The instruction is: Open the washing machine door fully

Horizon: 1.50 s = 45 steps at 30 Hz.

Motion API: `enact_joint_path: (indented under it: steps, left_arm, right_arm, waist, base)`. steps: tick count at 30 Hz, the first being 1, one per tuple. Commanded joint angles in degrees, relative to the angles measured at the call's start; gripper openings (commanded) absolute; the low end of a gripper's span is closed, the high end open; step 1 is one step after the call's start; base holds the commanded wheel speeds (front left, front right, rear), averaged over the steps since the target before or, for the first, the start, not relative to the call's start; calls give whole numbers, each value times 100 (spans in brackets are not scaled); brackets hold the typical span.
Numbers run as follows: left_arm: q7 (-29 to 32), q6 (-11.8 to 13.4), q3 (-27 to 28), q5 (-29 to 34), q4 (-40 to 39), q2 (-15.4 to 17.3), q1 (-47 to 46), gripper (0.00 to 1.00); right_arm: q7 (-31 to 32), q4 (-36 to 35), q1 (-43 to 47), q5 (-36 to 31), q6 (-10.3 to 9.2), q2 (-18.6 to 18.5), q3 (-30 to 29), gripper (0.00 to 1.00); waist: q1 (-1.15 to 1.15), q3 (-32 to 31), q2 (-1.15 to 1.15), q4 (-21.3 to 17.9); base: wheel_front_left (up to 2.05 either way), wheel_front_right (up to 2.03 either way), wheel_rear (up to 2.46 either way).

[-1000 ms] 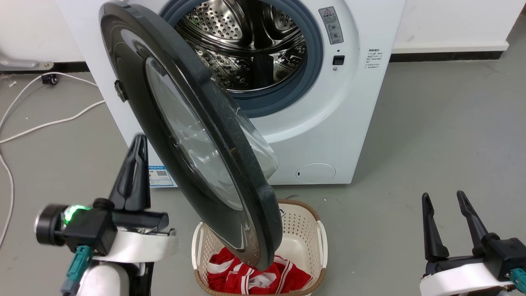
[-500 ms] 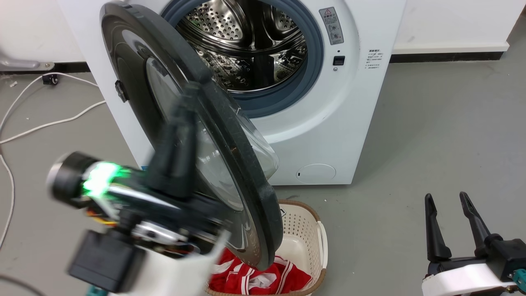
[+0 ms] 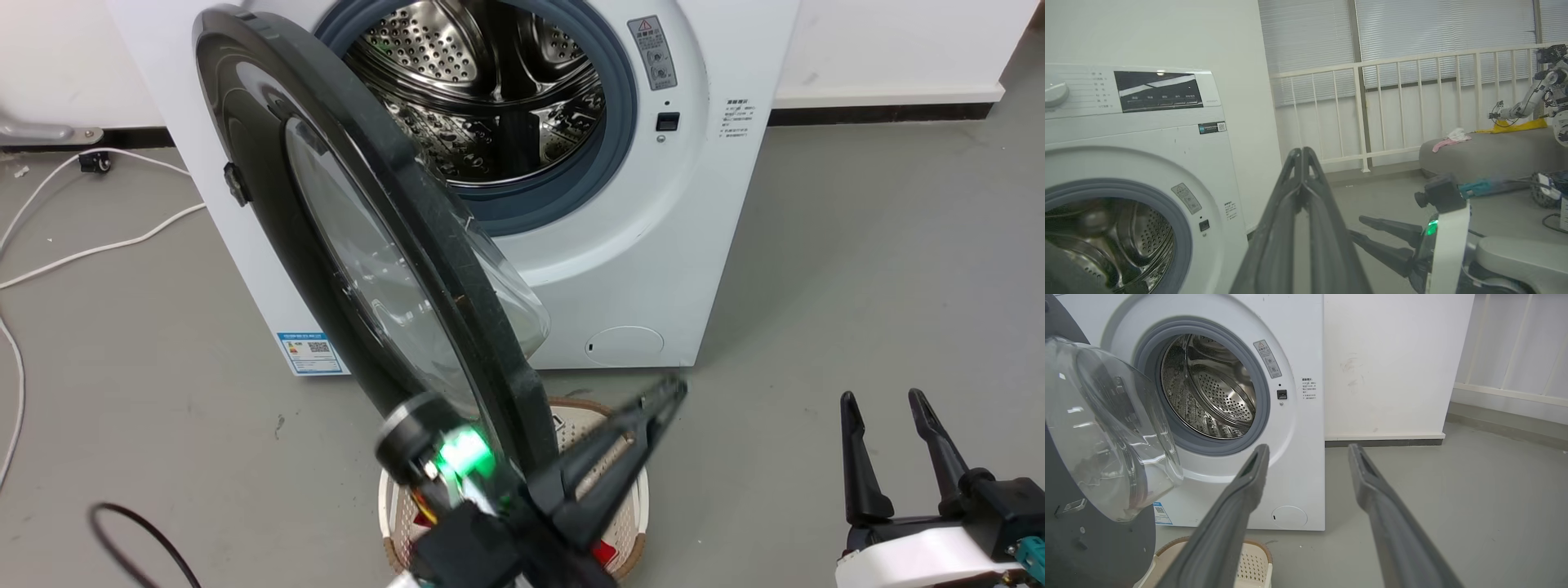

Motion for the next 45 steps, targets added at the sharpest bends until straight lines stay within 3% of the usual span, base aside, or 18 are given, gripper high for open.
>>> enact_joint_path:
  steps: [1,10,17,28,45]
  left_arm:
    - [118,2,-117,-98,117,61,196,0]
    - [441,54,-597,-165,1001,298,755,0]
    - [131,303,-455,-87,1669,112,565,0]
    - [-273,410,-209,-230,2542,-346,-74,0]
    - [-413,628,89,-463,3516,-481,-431,0]
  right_arm:
    - [-4,1,57,30,-4,16,3,100]
    - [39,51,30,94,-4,15,57,100]
    - [60,99,-36,143,-4,15,106,100]
    - [60,210,-133,212,-4,15,159,100]
    - [51,390,-192,317,-4,15,232,100]
  waist:
    - [0,4,0,14]
    - [0,44,0,104]
    - [0,100,0,66]
    - [0,192,0,-84]
    - [0,284,0,-154]
  base:
    - [0,0,0]
    - [0,0,0]
    - [0,0,0]
    - [0,0,0]
    - [0,0,0]
